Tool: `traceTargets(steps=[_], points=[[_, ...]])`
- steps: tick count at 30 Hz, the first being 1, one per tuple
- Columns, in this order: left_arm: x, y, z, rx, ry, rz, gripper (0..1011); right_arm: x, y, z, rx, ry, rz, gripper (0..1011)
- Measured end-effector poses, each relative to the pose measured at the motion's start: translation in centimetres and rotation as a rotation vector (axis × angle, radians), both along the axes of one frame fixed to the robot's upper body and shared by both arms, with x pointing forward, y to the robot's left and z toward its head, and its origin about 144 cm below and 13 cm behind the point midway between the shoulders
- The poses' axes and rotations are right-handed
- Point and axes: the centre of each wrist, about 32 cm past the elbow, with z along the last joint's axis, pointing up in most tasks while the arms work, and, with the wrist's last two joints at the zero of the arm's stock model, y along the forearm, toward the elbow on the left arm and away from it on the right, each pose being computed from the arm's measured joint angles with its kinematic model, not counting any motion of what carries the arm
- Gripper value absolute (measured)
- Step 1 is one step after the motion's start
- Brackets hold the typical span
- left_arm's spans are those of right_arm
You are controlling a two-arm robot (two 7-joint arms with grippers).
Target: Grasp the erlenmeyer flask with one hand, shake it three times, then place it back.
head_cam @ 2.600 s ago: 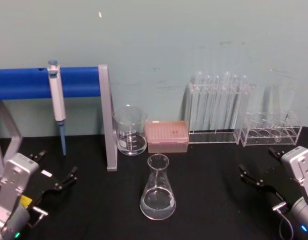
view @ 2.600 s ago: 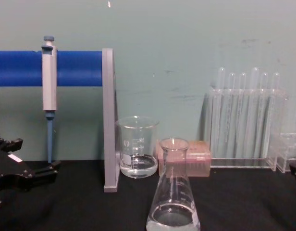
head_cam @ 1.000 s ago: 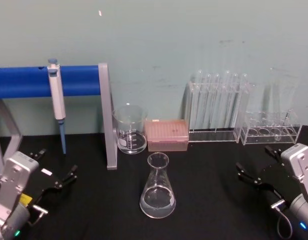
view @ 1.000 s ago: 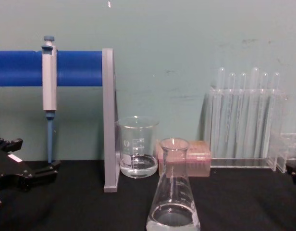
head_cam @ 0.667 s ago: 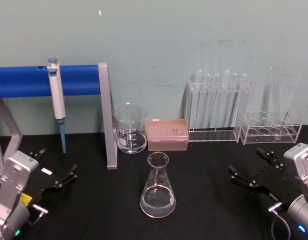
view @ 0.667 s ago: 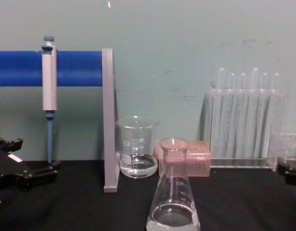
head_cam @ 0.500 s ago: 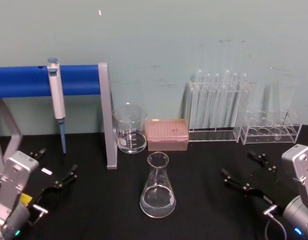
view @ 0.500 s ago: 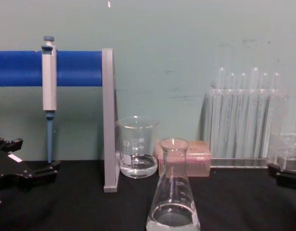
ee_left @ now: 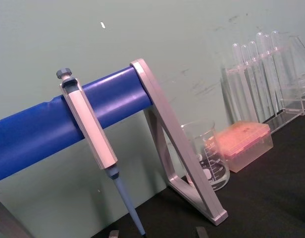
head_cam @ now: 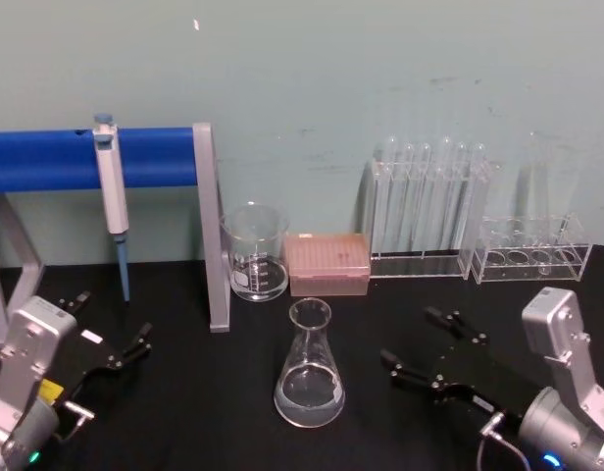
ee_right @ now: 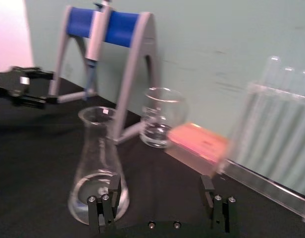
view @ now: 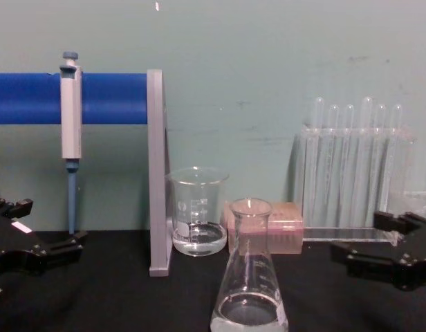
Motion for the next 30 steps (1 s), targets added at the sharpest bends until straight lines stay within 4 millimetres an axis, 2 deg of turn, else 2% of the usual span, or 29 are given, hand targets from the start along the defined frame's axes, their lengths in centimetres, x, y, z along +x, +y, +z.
traceTargets(steps=[12,30], points=[[0.0,0.0,0.0,0.000,0.000,0.000,1001,1.0,1.3,0.0,0.040,0.000,0.157,1003],[0.0,0.0,0.0,0.000,0.000,0.000,1001,2.7,2.2,-0.6,0.077,0.022,0.233,1003]])
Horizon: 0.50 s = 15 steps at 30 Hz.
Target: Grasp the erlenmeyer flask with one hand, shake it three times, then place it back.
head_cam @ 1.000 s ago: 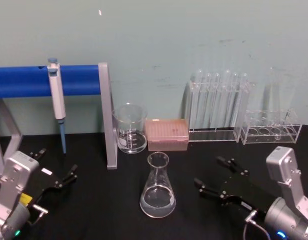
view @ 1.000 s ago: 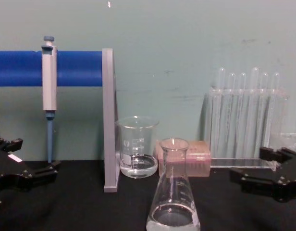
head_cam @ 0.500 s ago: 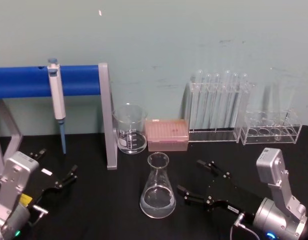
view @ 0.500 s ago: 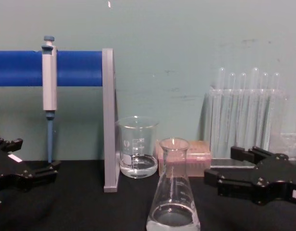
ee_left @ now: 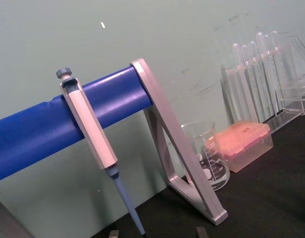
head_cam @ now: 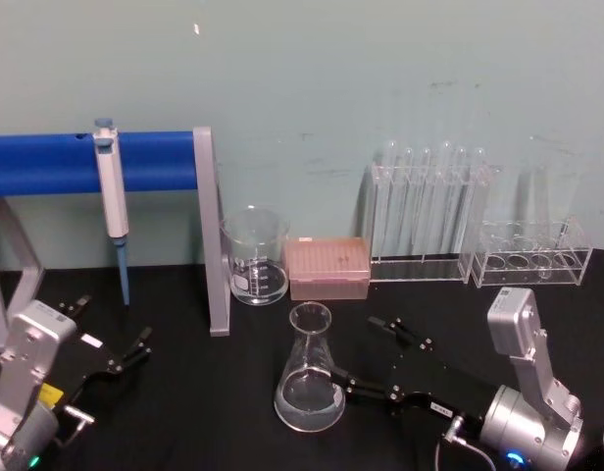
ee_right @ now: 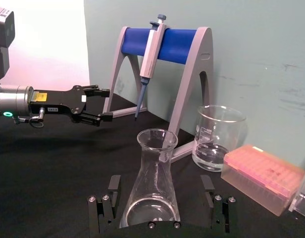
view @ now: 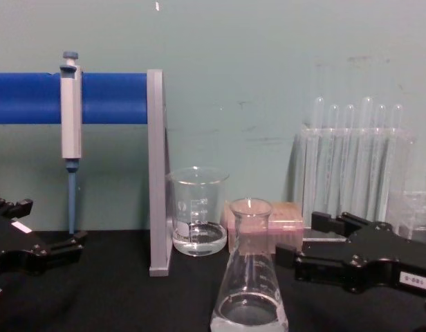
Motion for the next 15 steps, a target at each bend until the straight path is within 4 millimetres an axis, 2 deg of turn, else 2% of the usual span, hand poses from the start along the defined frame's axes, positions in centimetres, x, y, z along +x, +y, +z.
traceTargets(steps=[15], points=[[0.0,0.0,0.0,0.000,0.000,0.000,1001,1.8,0.7,-0.3,0.005,0.007,0.031,1002]])
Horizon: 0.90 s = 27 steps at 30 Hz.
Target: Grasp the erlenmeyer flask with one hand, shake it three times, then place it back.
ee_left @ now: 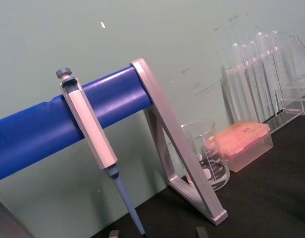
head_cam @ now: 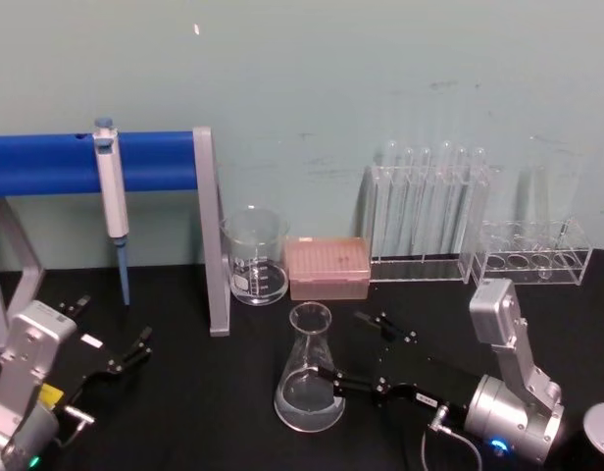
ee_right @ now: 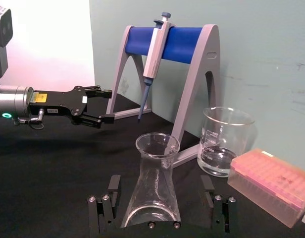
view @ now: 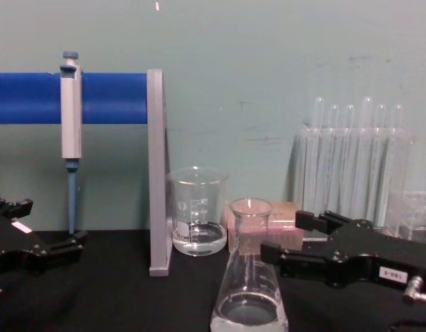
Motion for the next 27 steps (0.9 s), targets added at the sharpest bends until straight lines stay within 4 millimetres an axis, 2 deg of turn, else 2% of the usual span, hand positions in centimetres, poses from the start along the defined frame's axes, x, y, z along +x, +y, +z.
traceTargets(steps=[11,27], points=[[0.0,0.0,0.0,0.000,0.000,0.000,1001,1.3,0.9,0.0,-0.019,-0.008,0.014,1002],[0.0,0.0,0.0,0.000,0.000,0.000,1001,2.1,1.8,-0.2,-0.003,-0.017,0.011,1002]])
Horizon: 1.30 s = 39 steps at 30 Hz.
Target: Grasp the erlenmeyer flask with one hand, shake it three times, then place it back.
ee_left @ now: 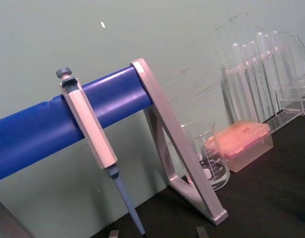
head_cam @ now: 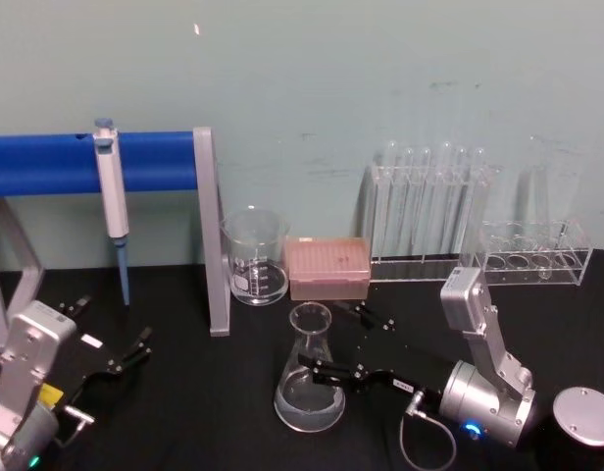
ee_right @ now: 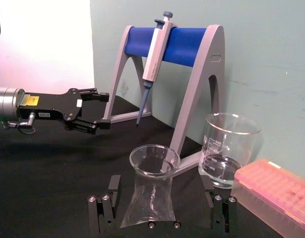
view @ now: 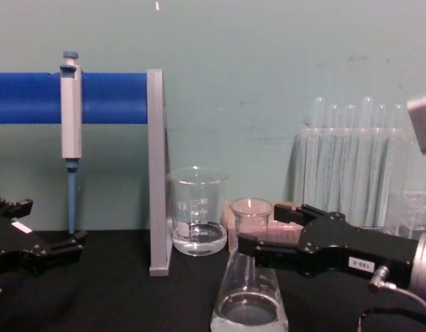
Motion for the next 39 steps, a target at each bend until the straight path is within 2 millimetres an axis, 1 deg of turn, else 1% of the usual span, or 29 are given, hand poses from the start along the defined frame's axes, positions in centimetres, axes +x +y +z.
traceTargets(steps=[20,39], points=[[0.0,0.0,0.0,0.000,0.000,0.000,1001,0.9,1.0,0.0,0.000,-0.002,0.018,1002],[0.0,0.0,0.0,0.000,0.000,0.000,1001,1.1,1.1,0.0,-0.012,0.003,0.022,1002]])
